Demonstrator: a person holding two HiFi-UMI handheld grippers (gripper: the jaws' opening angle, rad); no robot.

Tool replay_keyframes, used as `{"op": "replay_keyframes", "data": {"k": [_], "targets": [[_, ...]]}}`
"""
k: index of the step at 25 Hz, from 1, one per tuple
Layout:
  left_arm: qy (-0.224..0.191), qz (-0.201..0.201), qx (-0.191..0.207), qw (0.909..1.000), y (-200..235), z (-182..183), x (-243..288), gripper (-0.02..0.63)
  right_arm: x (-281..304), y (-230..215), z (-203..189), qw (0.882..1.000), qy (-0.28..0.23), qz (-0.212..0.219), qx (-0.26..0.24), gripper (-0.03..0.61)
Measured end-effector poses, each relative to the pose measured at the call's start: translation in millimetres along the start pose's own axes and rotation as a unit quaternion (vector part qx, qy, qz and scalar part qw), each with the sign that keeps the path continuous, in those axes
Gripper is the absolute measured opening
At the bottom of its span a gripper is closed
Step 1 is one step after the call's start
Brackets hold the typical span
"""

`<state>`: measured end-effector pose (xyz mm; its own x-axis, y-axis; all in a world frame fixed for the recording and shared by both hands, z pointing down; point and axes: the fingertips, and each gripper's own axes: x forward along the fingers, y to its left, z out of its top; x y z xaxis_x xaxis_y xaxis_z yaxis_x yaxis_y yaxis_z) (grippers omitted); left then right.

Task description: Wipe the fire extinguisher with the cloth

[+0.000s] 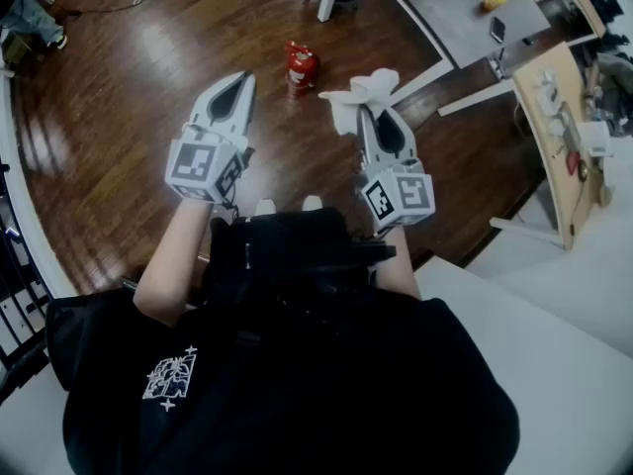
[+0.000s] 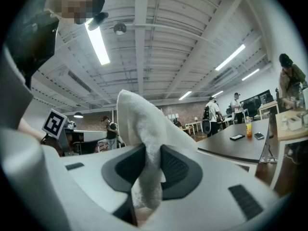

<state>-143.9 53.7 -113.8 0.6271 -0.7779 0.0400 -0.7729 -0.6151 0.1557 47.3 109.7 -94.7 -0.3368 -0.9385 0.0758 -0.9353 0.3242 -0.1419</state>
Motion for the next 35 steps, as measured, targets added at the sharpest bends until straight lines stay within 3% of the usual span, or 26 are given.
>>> {"op": "replay_keyframes", "data": {"k": [9,16,23,29,32,35], "targets": [[0.002,-0.013,-0.007,0.9999,28,-8,-5,0.005,19,16,-4,1.0,-0.005,-0.024,-0.009,0.112],[0.018,-0.019,-0.012,0.9996,35,-26,16,0.005,41,1,-20,1.0,0.006,-0.024,-0.003,0.112],[0.026,0.006,-0.022,0.9994,36,-52,79,0.003,90,-62,-43,1.0,0.021,0.003,0.01,0.112],[0.033,0.02,-0.029,0.9988,45,-94,170,0.003,159,-145,-82,0.999,0.039,0.028,0.023,0.112],[0.025,0.024,-0.026,0.9991,52,-123,206,0.003,196,-173,-118,0.998,0.039,0.051,0.02,0.112],[0.018,0.027,-0.029,0.9991,65,-186,228,0.003,226,-195,-184,0.997,0.038,0.068,0.016,0.113]]}}
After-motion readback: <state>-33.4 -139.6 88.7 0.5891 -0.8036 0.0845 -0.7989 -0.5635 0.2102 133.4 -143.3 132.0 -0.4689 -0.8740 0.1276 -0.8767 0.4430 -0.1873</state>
